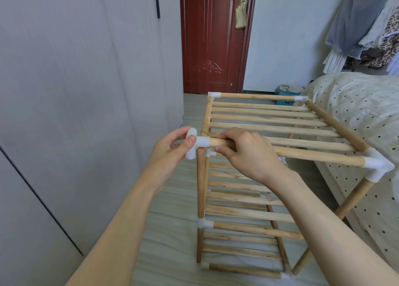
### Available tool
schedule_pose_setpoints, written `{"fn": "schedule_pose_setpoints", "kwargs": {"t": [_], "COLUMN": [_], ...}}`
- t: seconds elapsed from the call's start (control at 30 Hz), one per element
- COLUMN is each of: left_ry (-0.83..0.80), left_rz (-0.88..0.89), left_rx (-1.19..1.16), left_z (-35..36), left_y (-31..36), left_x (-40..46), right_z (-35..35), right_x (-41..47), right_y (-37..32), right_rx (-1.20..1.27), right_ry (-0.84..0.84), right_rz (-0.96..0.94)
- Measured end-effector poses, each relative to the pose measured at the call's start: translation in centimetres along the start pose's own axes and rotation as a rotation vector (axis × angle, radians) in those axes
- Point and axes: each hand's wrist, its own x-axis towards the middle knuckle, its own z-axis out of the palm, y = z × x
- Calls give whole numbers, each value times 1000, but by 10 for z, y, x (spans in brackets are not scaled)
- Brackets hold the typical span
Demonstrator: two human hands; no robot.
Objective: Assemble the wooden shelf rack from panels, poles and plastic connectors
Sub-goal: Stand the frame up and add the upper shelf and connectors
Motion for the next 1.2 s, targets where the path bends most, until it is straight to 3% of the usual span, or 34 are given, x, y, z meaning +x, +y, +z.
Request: {"fn": "schedule_pose_setpoints", "kwargs": {"t": [0.43,0.73,0.9,1.07,1.2], "left_ry": [-50,-228,-168,-194,-307], "left_rz": [63,-166,-208,-170,-142], "left_rx": [-1,-365,-263,-228,-215], "left_z": [22,20,47,81,104], "left_y": [5,5,13,18,18], "left_x": [-9,-9,-14,-27,-32], "right_z": [-5,-23,-48,-62,-60], "right_x": [-8,-21,-36,-56,-78], "right_y": [1,21,46,72,94], "right_rx": [-7,19,65,173,304], "right_ry": [-3,-63,-117,-43,143], "right_rz": [-110,-135,-138,-12,249]}}
